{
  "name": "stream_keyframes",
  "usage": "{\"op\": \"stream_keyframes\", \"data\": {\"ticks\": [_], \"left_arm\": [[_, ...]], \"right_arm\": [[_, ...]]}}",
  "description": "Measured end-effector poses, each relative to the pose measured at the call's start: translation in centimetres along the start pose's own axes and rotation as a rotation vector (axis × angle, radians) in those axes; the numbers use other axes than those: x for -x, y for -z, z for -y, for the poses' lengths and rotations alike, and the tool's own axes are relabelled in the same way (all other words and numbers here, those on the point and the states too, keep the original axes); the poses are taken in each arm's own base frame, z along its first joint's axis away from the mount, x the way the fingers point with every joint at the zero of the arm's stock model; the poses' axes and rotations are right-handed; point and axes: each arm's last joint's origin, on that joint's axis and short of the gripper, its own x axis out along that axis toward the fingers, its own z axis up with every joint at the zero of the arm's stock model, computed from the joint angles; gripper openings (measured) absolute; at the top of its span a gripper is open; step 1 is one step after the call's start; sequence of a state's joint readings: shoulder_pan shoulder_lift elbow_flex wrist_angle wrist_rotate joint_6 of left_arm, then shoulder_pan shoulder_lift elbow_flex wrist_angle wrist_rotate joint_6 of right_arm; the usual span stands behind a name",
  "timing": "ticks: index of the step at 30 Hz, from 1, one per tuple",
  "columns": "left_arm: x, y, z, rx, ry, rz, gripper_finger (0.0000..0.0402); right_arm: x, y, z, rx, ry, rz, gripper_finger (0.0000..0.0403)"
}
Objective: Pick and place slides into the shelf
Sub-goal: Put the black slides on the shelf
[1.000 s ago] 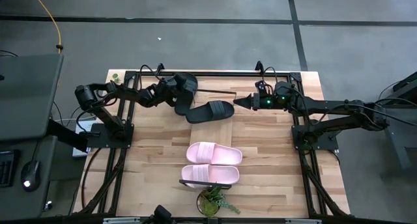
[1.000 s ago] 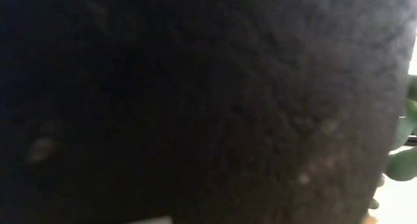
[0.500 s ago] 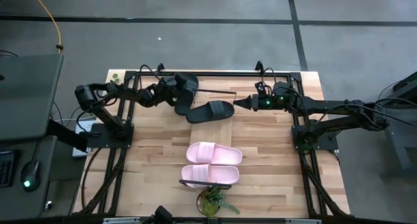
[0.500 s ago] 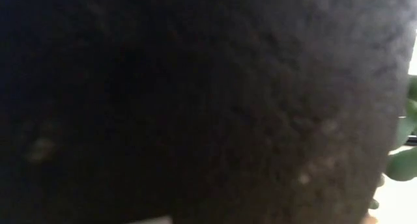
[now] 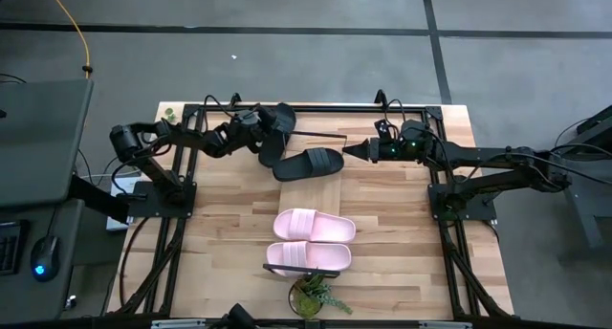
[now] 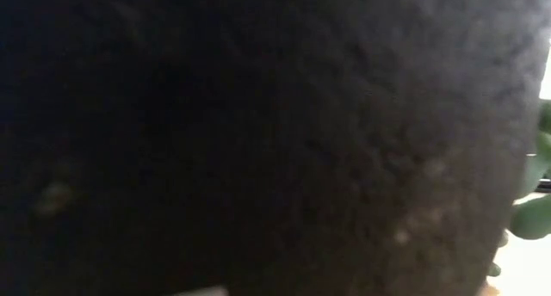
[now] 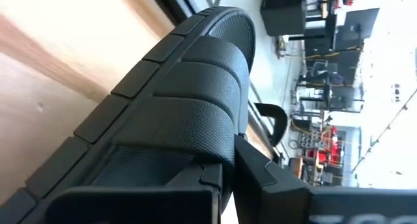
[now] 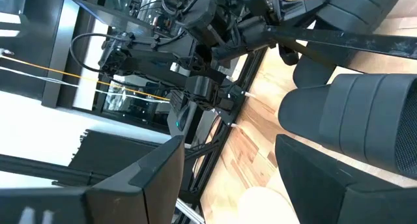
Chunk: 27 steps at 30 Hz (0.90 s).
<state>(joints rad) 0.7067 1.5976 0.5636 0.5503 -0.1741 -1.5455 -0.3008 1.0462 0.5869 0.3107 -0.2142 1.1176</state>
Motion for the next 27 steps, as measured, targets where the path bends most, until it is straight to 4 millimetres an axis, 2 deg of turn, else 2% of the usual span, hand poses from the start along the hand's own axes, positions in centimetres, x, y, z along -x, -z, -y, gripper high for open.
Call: {"op": "stream_keyframes", "data": {"ticks": [8, 15, 27], "left_arm": [[0.6, -0.1, 1.0, -0.024, 0.052, 0.002, 0.0003], [1.9, -0.4, 2.2, -0.095, 0.091, 0.007, 0.0002], [6.0, -1.1, 4.5, -0.273, 0.142, -0.018, 0.0001]], "right_arm": [[0.0, 0.0, 0.0, -0.007, -0.006, -0.012, 0.0231], [0.0, 0.1, 0.0, -0.007, -0.015, -0.031, 0.0231], [0.0, 0.2, -0.1, -0.006, -0.025, -0.052, 0.0231]]}}
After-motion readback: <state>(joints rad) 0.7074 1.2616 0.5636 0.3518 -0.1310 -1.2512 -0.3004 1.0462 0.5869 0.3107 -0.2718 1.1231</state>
